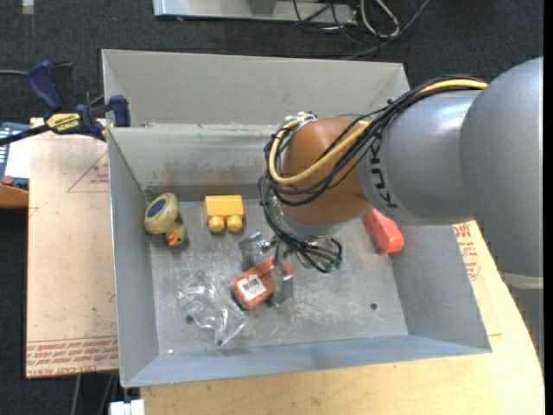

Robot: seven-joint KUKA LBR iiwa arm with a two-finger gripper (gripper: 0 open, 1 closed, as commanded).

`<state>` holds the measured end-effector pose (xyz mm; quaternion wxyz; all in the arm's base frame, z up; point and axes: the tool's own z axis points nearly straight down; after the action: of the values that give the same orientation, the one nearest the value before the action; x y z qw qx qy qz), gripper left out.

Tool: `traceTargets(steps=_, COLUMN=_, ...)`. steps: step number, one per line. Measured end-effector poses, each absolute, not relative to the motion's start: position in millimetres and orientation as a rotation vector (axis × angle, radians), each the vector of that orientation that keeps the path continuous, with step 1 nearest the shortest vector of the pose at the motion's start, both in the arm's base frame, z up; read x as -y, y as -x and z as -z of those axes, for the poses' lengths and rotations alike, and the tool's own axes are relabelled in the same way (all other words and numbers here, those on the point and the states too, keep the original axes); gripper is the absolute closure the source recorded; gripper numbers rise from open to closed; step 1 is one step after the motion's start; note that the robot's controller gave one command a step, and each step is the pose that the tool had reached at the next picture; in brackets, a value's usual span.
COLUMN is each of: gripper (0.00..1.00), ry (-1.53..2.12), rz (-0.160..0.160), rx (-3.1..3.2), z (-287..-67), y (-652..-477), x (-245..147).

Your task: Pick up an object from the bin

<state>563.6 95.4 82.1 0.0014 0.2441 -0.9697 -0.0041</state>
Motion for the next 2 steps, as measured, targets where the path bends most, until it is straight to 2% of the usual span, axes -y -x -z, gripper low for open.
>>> traceTargets(steps=2, gripper=1.00, ry=-0.764, rz=0.015, rx=3.043, z=-95.6, y=-563.0, x=-96.0)
